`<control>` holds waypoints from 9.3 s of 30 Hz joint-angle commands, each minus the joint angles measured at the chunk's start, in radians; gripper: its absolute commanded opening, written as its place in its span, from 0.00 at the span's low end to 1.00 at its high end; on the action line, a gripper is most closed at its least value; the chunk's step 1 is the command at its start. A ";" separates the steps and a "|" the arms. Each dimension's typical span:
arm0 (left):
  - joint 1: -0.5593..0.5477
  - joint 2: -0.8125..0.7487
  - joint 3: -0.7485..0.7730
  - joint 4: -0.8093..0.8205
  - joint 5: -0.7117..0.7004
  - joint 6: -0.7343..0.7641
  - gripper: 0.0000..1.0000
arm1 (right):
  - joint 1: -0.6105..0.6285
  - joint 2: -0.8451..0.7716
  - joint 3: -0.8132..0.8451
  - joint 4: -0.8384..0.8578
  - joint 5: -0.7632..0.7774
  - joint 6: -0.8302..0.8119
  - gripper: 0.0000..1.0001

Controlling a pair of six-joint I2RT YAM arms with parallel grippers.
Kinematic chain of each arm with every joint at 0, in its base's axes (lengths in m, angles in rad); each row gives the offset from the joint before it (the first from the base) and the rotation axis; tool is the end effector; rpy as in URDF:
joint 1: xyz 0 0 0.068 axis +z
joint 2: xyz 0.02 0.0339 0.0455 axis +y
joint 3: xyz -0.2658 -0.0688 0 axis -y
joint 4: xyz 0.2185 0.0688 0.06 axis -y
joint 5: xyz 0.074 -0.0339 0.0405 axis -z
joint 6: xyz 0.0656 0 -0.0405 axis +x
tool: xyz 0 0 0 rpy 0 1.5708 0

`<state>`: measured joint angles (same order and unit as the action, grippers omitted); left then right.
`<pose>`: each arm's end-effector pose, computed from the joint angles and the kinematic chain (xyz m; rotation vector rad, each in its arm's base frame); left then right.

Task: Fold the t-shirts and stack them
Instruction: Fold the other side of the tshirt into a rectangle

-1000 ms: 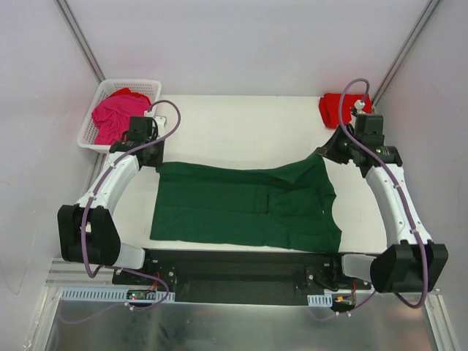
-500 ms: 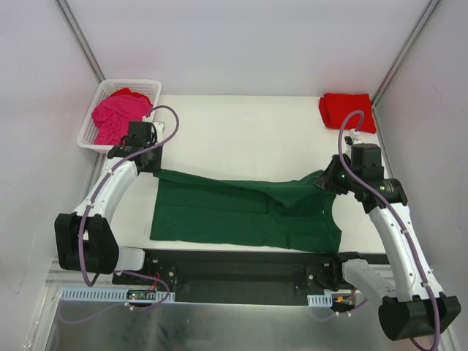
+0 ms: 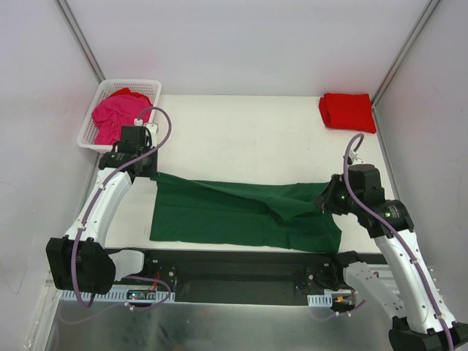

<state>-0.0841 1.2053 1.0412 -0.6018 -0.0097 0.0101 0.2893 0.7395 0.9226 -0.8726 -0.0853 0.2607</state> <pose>0.2501 -0.0204 0.2885 0.1052 2.3344 -0.0255 0.1279 0.0439 0.3028 -0.0787 2.2855 0.3867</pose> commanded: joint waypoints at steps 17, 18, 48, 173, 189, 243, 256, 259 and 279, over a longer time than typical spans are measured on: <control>0.001 -0.069 -0.063 -0.116 -0.084 -0.073 0.00 | 0.091 -0.160 -0.037 -0.170 0.045 0.115 0.01; 0.001 -0.073 -0.069 -0.116 -0.078 -0.076 0.00 | 0.094 -0.164 -0.042 -0.177 0.047 0.118 0.01; 0.000 -0.154 -0.171 -0.115 -0.035 -0.134 0.00 | 0.295 -0.137 -0.255 -0.094 0.180 0.236 0.01; -1.476 0.623 -0.033 0.924 -0.711 -0.233 0.99 | 0.416 0.032 -0.177 -0.057 0.332 0.253 0.02; -1.476 0.658 -0.013 0.961 -0.708 -0.216 0.43 | 0.415 0.026 -0.172 -0.081 0.343 0.247 0.03; -1.490 0.698 -0.001 0.981 -0.699 -0.222 0.00 | 0.416 0.047 -0.192 -0.071 0.345 0.250 0.04; -1.490 0.570 -0.053 0.981 -0.737 -0.170 0.00 | 0.416 0.051 -0.191 -0.071 0.345 0.250 0.04; -1.491 0.551 -0.069 0.979 -0.737 -0.174 0.00 | 0.415 0.051 -0.194 -0.068 0.346 0.252 0.04; -1.502 0.709 0.002 0.991 -0.727 -0.214 0.39 | 0.415 0.034 -0.208 -0.074 0.346 0.249 0.04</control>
<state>-1.5780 1.9022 0.9981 0.3603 -0.7185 -0.1940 0.6983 0.7864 0.7143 -0.9386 0.2466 0.5121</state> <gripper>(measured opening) 0.392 0.041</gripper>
